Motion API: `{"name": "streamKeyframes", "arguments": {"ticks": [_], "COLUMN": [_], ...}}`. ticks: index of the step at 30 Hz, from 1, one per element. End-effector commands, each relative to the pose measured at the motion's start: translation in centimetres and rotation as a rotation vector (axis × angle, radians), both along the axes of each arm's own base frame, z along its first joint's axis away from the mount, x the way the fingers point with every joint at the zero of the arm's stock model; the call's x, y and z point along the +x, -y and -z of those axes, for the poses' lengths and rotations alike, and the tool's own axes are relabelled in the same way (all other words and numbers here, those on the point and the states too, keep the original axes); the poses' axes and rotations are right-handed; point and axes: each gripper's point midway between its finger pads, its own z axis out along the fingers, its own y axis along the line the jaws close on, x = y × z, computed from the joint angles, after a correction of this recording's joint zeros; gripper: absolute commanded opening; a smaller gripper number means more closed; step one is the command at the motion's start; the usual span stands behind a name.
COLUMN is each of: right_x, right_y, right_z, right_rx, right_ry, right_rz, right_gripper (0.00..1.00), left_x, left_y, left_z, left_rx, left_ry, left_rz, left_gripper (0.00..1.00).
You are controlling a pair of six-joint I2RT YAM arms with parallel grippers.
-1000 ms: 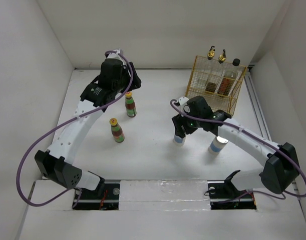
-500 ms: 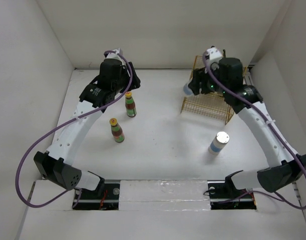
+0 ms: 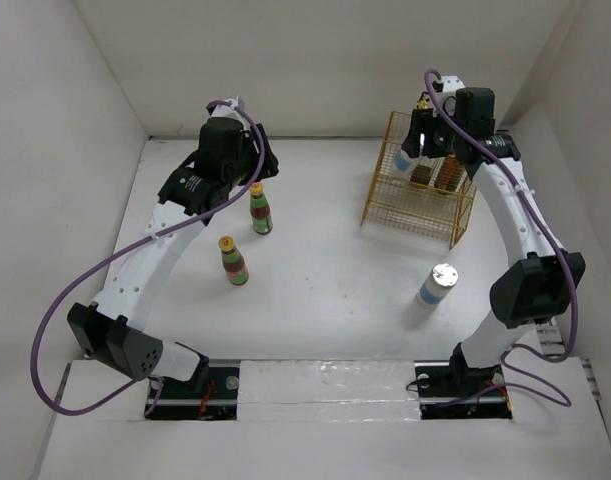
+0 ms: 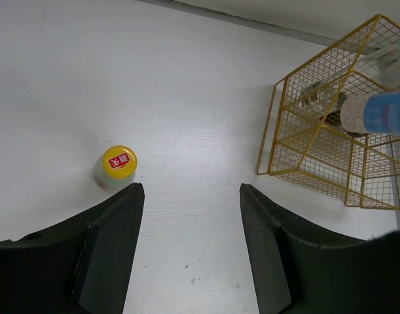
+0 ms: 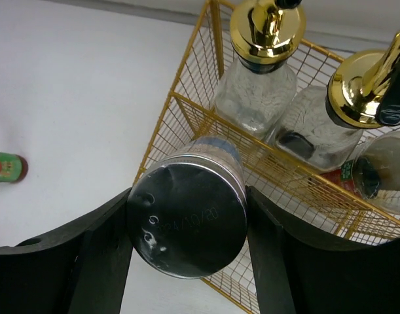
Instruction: Organize the condiment bottles
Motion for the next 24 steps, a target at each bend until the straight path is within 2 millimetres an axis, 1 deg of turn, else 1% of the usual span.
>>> {"name": "streamKeyframes", "arguments": {"ticks": [1,3,4,5,6,7,8,9,10,11,12,13,14,16,17,18,19,20,21,22,23,24], "right_x": [0.8,1.2,1.6,1.6,2.0,2.2,2.1,2.3,2.5,2.5,2.5,2.5,2.8,3.0,3.4,3.7,3.8,3.6,4.0,4.1,4.2,4.2], "right_y": [-0.4,-0.3,-0.4,-0.2,-0.4,-0.2,-0.6,-0.9,-1.0,-0.8,-1.2,-1.5,-1.6,-2.0,-2.1,-2.2,-2.0,-2.6,-2.7,-2.7,-2.6,-2.6], "right_z": [-6.4,-6.4,-5.5,-5.5,-4.7,-3.6,-3.1,-1.9,-0.1,0.5,1.8,2.2,3.7,4.6,5.4,5.6,6.0,6.8,7.1,6.7,7.0,6.6], "right_rx": [0.021,0.020,0.019,0.014,0.008,-0.009,-0.013,-0.022,-0.028,-0.034,-0.047,-0.052,-0.058,-0.075,-0.078,-0.078,-0.086,-0.091,-0.085,-0.084,-0.082,-0.081], "right_ry": [0.190,0.210,0.197,0.197,0.189,0.168,0.158,0.134,0.097,0.085,0.059,0.058,0.027,0.011,-0.003,-0.006,-0.022,-0.044,-0.051,-0.046,-0.060,-0.058], "right_rz": [-0.031,-0.022,-0.022,-0.012,-0.007,-0.001,-0.005,-0.002,-0.003,0.005,0.010,0.009,0.008,0.015,0.014,0.014,0.021,0.010,0.014,0.014,0.027,0.027], "right_gripper": [0.46,0.46,0.46,0.46,0.48,0.48,0.48,0.49,0.49,0.49,0.49,0.49,0.50,0.50,0.52,0.56,0.57,0.58,0.64,0.67,0.71,0.75], "left_x": [0.0,0.0,0.0,0.0,0.1,0.0,0.0,0.0,0.0,0.0,-0.1,-0.1,-0.1,-0.1,-0.1,-0.1,-0.1,-0.1,-0.1,-0.1,-0.1,-0.1], "left_y": [-0.6,-0.6,-0.6,-0.6,-0.5,-0.4,-0.4,-0.4,-0.4,-0.3,-0.2,-0.2,-0.2,-0.2,-0.2,-0.2,0.0,0.0,0.0,0.0,0.0,0.0], "left_z": [-2.8,-2.8,-2.8,-2.8,-3.0,-3.0,-3.0,-2.6,-2.6,-2.6,-2.2,-2.2,-2.2,-2.2,-2.2,-2.2,-2.2,-2.2,-2.2,-2.2,-2.2,-2.2], "left_rx": [-0.011,-0.011,-0.011,-0.011,-0.015,-0.018,-0.018,-0.014,-0.014,-0.022,-0.022,-0.022,-0.022,-0.022,-0.022,-0.022,-0.033,-0.033,-0.033,-0.033,-0.033,-0.033], "left_ry": [0.077,0.077,0.077,0.077,0.085,0.084,0.084,0.075,0.075,0.073,0.063,0.063,0.063,0.063,0.063,0.063,0.059,0.059,0.059,0.059,0.059,0.059], "left_rz": [-0.015,-0.015,-0.015,-0.015,-0.015,-0.007,-0.007,-0.007,-0.007,-0.010,-0.002,-0.002,-0.002,-0.002,-0.002,-0.002,0.002,0.002,0.002,0.002,0.002,0.002], "left_gripper": [0.56,0.56,0.56,0.56,0.56,0.56,0.56,0.56,0.56,0.56,0.56,0.56,0.56,0.56,0.56,0.56,0.56,0.56,0.56,0.56,0.56,0.56]}}
